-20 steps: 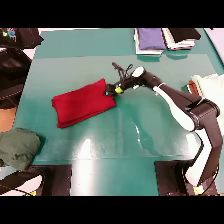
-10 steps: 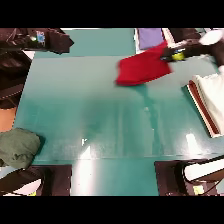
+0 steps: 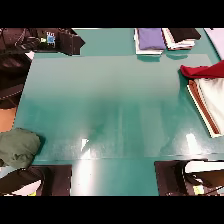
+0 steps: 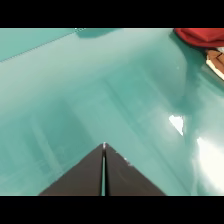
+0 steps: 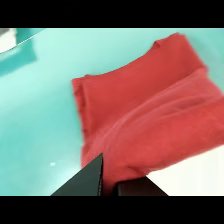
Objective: Fold the shirts.
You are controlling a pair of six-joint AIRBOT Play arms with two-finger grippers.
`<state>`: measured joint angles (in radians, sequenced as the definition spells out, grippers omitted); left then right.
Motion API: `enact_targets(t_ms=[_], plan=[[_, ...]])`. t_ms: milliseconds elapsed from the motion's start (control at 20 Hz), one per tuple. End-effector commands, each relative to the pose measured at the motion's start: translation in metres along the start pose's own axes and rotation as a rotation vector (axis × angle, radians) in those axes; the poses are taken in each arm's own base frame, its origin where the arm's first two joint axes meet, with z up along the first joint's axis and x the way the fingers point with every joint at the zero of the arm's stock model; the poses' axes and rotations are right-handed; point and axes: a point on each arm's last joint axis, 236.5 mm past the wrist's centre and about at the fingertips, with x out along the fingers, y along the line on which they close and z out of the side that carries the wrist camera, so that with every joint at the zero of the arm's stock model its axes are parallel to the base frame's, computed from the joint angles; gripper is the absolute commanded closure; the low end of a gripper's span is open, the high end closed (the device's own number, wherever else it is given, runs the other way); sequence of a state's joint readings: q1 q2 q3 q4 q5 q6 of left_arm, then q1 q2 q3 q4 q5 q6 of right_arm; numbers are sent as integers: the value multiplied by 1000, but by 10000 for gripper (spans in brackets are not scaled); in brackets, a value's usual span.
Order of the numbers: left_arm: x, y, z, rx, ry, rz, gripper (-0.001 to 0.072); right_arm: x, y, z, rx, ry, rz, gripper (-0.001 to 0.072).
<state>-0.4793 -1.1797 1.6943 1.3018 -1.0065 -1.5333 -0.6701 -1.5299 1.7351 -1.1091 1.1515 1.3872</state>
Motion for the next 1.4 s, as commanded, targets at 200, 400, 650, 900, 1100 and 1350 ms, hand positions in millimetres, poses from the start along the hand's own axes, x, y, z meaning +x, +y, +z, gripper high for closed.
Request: enact_targets(t_ms=[200, 400, 650, 900, 1100, 1350], plan=[[0, -2, -2, -10, 7, -3, 685, -64, 26, 72, -50, -223, 57, 693], [0, -2, -2, -9, 9, -4, 685, -107, 46, 90, -119, -278, 61, 693], [0, -2, -10, 0, 40, -3, 685, -126, -6, 42, -75, -179, -102, 693], [0, -2, -13, 26, 54, -5, 685, -143, -71, -26, 2, -91, -205, 692], [0, -2, -13, 26, 54, -5, 685, -135, -119, -95, 114, 18, -249, 689], [0, -2, -14, 25, 58, -5, 685, -127, -160, -155, 282, 110, -270, 233]])
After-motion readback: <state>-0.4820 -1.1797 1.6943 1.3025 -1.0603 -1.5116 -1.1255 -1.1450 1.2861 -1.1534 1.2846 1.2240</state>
